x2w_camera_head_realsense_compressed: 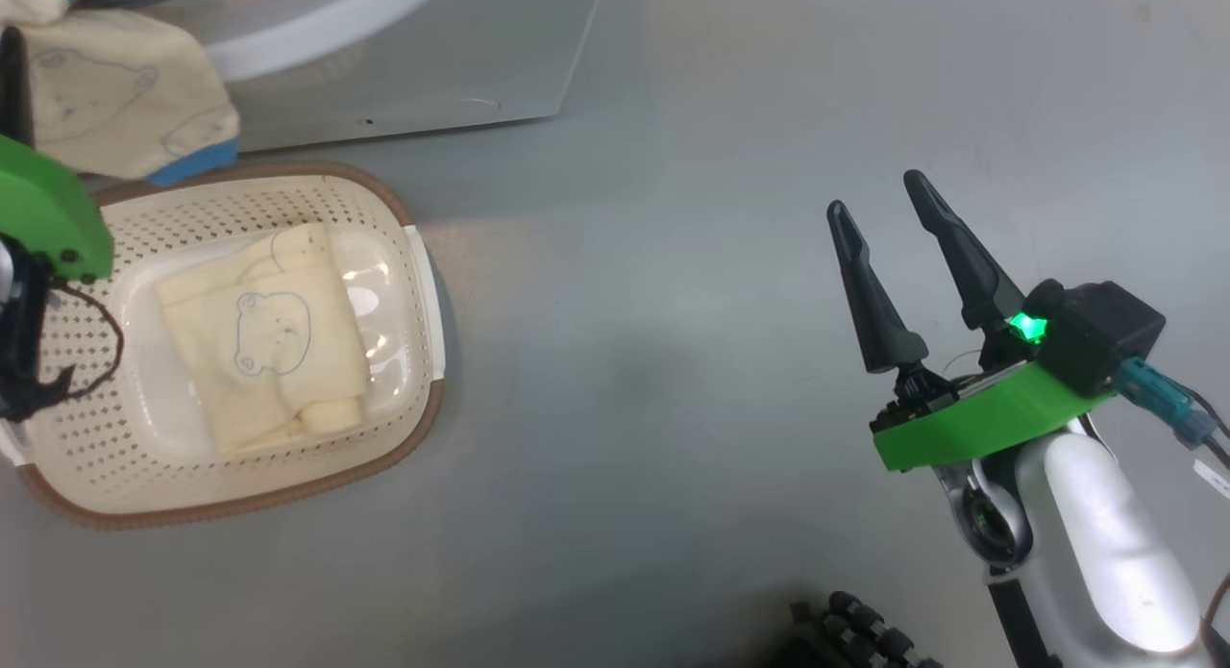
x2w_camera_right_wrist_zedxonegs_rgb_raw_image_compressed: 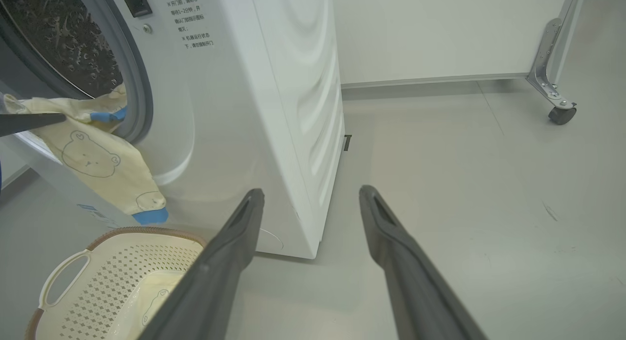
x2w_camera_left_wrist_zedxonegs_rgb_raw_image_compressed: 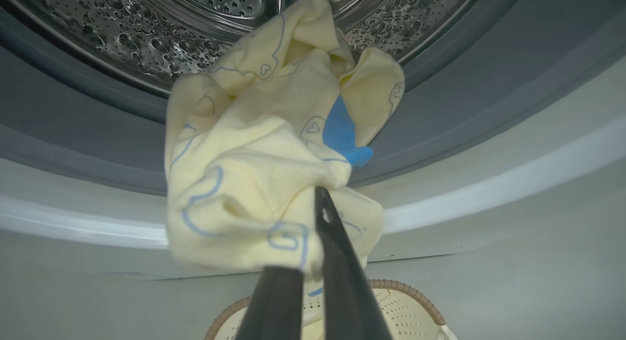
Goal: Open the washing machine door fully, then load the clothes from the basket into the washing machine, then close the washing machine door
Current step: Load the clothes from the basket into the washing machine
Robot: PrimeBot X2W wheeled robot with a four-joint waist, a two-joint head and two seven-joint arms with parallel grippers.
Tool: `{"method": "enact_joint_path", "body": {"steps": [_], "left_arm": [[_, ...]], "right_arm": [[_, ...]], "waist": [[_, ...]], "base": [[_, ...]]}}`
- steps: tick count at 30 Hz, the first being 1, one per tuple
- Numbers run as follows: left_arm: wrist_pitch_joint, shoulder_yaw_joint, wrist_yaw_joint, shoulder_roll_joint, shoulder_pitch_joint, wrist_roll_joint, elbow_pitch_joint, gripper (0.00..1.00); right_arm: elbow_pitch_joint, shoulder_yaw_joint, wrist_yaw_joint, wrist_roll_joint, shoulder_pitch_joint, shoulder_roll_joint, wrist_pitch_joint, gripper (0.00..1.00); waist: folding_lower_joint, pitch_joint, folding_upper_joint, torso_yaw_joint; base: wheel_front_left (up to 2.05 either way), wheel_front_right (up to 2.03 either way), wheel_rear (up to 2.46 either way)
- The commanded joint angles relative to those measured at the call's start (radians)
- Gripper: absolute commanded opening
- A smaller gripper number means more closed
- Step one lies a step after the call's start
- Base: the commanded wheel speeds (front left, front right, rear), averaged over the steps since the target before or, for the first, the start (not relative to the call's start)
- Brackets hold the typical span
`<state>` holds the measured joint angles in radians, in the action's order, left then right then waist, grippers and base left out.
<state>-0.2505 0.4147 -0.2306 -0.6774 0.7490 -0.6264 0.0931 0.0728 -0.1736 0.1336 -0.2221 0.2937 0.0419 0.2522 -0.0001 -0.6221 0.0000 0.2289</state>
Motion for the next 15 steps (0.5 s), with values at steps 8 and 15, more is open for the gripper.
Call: {"method": "enact_joint_path", "body": {"steps": [8, 15], "left_arm": [[-0.093, -0.077, 0.049, -0.130, 0.221, 0.000, 0.029, 0.00], [-0.120, -0.051, 0.109, -0.168, 0.390, 0.055, 0.150, 0.00]], "right_arm": [[-0.029, -0.044, -0.003, -0.044, 0.007, 0.008, 0.010, 1.00], [-0.032, -0.068, -0.003, -0.073, 0.029, 0.008, 0.010, 1.00]], "waist": [[0.0001, -0.040, 0.0000, 0.060], [0.0001, -0.088, 0.0000, 0.109]], "base": [[0.00, 0.00, 0.00], [0.00, 0.00, 0.00]]}}
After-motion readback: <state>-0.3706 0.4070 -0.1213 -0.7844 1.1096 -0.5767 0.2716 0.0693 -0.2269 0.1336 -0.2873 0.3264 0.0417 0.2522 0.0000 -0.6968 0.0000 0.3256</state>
